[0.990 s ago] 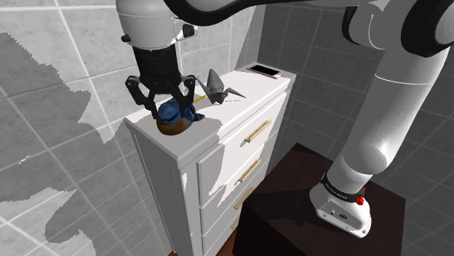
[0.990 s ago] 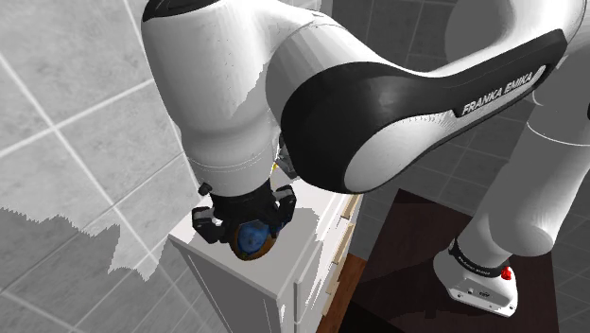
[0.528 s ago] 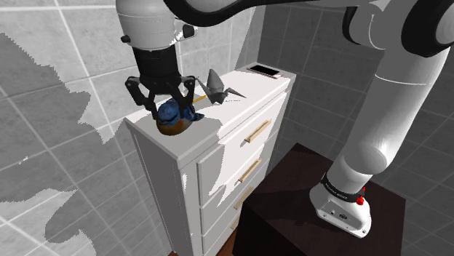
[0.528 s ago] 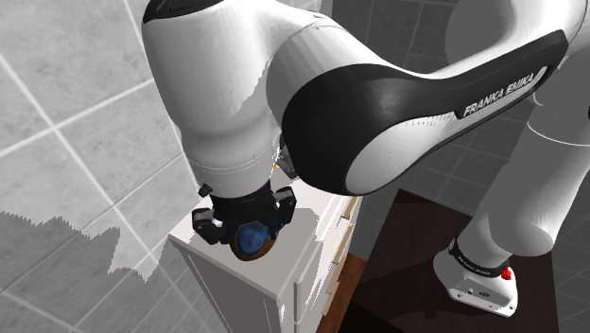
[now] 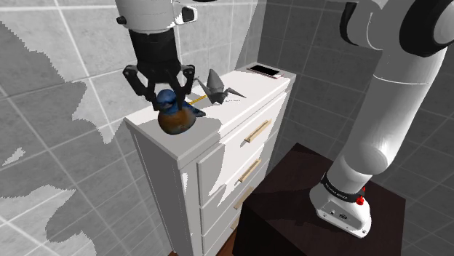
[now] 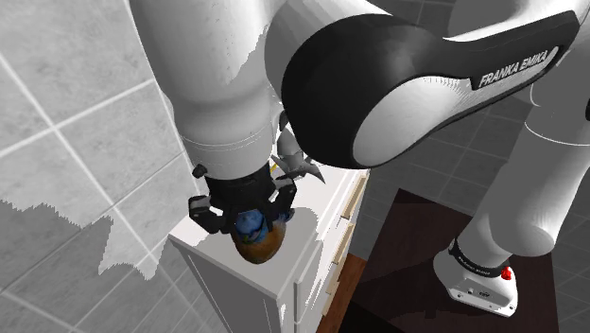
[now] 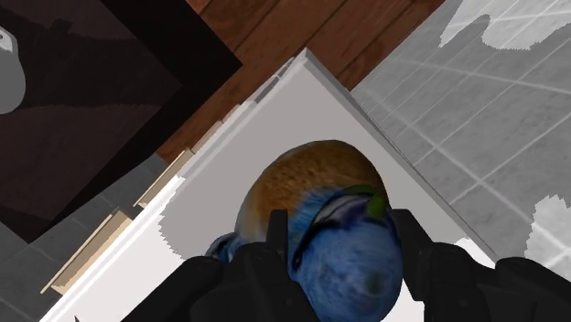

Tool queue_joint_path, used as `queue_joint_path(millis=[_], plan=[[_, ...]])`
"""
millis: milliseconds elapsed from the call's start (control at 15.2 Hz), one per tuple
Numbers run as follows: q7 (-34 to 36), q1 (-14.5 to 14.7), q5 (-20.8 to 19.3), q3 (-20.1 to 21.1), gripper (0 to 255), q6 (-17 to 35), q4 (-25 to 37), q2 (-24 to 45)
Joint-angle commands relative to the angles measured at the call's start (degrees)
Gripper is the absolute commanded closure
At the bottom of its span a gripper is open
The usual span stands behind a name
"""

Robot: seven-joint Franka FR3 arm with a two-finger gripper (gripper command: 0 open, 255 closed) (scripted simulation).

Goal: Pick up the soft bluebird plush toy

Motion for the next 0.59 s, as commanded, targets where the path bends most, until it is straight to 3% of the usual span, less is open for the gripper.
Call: queue_joint_path(millis=[0, 528], plan=[[0.25, 0.61, -0.66, 0.05, 255, -1.77, 2.27, 0.83], [1.27, 3.98, -3.66, 0.15, 255, -9.50, 12.26, 4.41]])
